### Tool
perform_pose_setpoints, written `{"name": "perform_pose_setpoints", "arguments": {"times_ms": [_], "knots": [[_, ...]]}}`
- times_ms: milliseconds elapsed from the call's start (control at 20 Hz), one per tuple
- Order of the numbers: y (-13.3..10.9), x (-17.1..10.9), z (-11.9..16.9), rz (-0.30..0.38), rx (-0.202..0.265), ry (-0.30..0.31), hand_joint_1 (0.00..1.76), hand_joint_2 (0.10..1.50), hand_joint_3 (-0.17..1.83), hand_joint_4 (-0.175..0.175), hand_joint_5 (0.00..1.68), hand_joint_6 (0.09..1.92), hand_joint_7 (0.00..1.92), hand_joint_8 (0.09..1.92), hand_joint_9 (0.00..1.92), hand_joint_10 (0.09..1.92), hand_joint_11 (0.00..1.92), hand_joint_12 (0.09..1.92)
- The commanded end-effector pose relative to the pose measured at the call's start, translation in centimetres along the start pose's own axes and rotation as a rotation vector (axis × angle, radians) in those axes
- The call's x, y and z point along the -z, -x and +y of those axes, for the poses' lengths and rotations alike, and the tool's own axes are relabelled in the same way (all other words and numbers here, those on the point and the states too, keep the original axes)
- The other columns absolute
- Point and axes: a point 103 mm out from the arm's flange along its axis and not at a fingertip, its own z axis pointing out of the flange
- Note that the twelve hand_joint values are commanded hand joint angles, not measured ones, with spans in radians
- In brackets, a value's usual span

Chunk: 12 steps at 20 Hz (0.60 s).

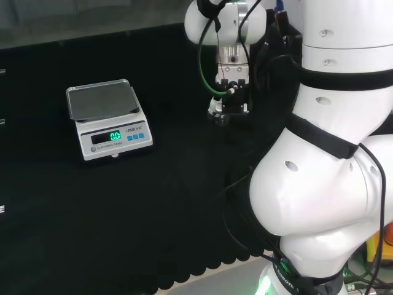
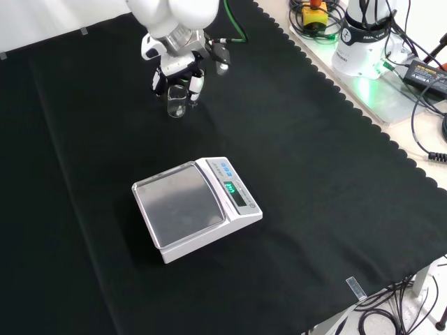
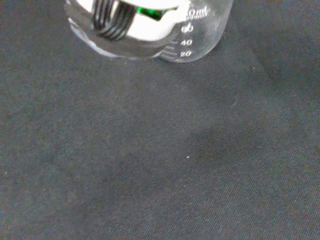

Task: Pick up the beaker.

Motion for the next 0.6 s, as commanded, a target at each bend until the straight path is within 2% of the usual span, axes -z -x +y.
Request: {"name": "perform_pose_setpoints", "arguments": {"times_ms": [50,250,350,450,600], "knots": [[1.1,1.9,-0.5,0.051,0.004,0.036,1.25,1.10,0.05,-0.118,0.88,1.03,1.04,1.10,1.28,0.87,1.37,0.85],[1.5,4.5,-1.1,0.021,0.016,0.024,1.25,1.10,0.04,-0.119,0.90,0.99,1.06,1.08,1.30,0.88,1.37,0.86],[1.8,5.9,-1.4,0.003,0.025,-0.002,1.25,1.10,0.04,-0.119,0.91,0.98,1.06,1.08,1.31,0.88,1.37,0.87],[1.2,7.4,-1.9,-0.040,0.039,-0.037,1.25,1.10,0.04,-0.119,0.91,0.98,1.06,1.08,1.32,0.88,1.37,0.87],[-0.2,10.2,-3.3,-0.073,0.079,-0.049,1.25,1.09,0.04,-0.116,0.91,0.97,1.06,1.08,1.33,0.89,1.37,0.87]]}}
